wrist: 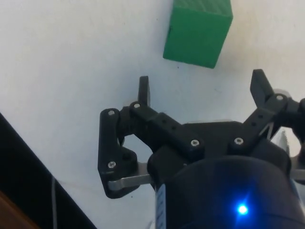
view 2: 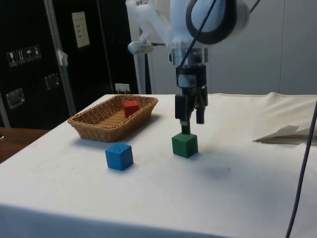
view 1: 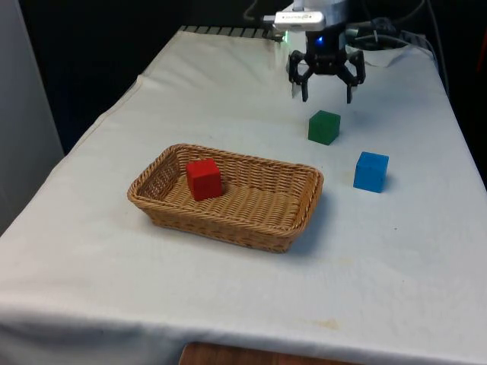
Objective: Pick up exactly two blocks and place them into the basket.
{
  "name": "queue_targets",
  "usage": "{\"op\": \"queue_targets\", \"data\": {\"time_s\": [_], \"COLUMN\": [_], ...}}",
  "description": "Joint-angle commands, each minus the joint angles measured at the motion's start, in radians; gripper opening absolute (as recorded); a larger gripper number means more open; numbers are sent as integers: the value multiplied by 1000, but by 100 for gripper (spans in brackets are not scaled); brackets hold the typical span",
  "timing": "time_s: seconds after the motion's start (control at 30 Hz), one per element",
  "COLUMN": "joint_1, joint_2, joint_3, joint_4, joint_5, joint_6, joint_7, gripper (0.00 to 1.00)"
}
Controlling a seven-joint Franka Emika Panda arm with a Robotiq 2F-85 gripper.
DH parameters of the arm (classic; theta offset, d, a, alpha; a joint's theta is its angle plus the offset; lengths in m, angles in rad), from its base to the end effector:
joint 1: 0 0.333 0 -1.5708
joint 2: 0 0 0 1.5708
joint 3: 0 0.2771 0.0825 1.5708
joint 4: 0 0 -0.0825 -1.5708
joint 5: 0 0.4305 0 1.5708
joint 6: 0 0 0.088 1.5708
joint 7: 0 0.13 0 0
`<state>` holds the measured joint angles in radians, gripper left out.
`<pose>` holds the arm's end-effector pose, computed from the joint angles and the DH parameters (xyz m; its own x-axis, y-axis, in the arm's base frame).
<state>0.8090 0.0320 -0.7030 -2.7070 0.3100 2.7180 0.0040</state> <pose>0.4206 0.0321 0.1146 0.9835 -0.1792 -0.0254 -0.1809 -0.9782 -0.1018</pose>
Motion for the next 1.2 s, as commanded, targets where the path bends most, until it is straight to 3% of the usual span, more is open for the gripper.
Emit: {"op": "queue_targets", "data": {"time_s": [0.0,0.47,0.7,1.17], "joint_1": [2,-1,-2,-5], "joint_2": [11,125,158,186], "joint_3": [6,67,81,81], "joint_4": [11,105,131,129], "joint_5": [18,51,50,49], "joint_6": [-3,-14,-18,-11], "joint_7": [4,67,100,162], "gripper": [100,100,100,100]}}
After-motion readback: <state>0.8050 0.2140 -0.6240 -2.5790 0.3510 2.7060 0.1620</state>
